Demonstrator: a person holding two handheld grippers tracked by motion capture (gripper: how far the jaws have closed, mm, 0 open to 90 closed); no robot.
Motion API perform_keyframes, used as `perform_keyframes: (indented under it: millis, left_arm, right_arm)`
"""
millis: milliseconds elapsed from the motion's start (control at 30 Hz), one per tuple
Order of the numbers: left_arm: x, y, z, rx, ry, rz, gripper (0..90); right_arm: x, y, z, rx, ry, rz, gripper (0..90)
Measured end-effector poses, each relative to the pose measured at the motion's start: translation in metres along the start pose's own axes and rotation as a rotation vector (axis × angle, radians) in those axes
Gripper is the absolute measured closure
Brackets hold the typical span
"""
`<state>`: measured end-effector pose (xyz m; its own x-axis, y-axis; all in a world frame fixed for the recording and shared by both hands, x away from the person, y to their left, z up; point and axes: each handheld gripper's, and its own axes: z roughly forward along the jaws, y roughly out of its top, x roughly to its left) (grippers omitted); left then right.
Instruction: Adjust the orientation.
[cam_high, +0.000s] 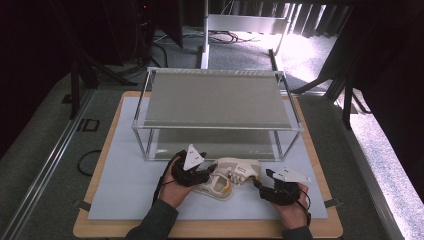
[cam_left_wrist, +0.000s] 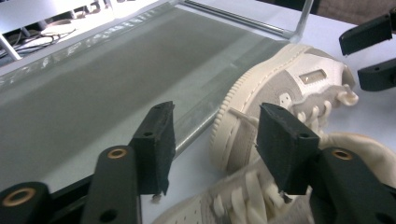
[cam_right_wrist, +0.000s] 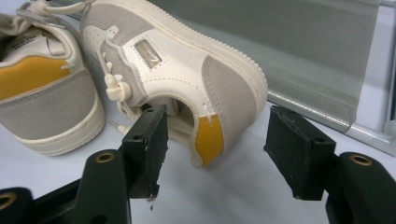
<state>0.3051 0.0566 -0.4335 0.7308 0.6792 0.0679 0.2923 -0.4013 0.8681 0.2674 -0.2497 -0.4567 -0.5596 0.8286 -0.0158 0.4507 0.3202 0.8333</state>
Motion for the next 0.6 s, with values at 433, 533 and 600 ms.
perform_keyframes:
  millis: [433,533,600]
  left_arm:
    - [-0.010,0.003,0.015,0.001,-0.051,0.023,48.3]
    - [-0.013,0.004,0.020,0.017,-0.051,0.041,49.0]
    - [-0.015,0.004,0.022,0.024,-0.050,0.048,49.4]
  right_arm:
    - [0.000,-0.001,0.007,0.008,-0.012,-0.010,42.0]
    - [0.000,-0.001,0.007,0.008,-0.010,-0.010,43.0]
    - [-0.001,-0.001,0.008,0.007,-0.011,-0.009,43.0]
